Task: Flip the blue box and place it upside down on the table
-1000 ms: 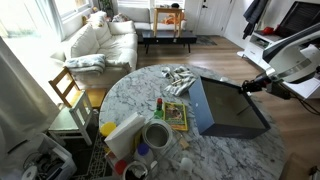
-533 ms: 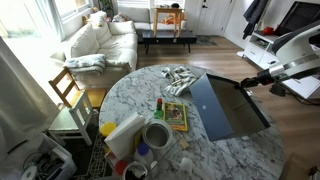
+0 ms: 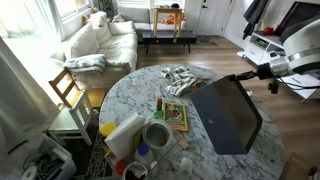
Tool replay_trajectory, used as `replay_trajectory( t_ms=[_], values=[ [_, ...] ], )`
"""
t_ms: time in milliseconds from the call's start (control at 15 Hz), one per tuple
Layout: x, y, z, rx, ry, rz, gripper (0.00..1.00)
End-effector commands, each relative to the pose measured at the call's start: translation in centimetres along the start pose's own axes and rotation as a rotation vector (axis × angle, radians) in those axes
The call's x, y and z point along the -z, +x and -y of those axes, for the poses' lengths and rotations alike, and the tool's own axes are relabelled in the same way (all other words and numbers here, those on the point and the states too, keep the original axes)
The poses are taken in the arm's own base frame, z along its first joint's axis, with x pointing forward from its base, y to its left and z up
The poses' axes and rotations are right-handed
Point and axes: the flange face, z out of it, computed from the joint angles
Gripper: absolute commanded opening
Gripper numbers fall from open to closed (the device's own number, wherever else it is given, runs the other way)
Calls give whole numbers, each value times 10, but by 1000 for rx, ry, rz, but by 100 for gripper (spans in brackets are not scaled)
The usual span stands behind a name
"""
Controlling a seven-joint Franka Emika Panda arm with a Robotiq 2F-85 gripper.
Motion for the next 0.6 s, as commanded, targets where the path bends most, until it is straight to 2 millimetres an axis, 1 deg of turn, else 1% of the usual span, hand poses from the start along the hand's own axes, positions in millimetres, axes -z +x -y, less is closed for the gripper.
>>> replay_trajectory(
  t_ms=[0, 133, 267, 333, 400, 533],
  values=[
    [13, 4, 18, 123, 52, -130, 1],
    [14, 4, 25, 135, 81, -194, 1],
    [12, 1, 29, 127, 107, -231, 1],
    [8, -3, 30, 85, 84, -212, 1],
    [7, 5, 22, 118, 88, -185, 4],
    [5, 2, 25, 102, 89, -189, 4]
  ],
)
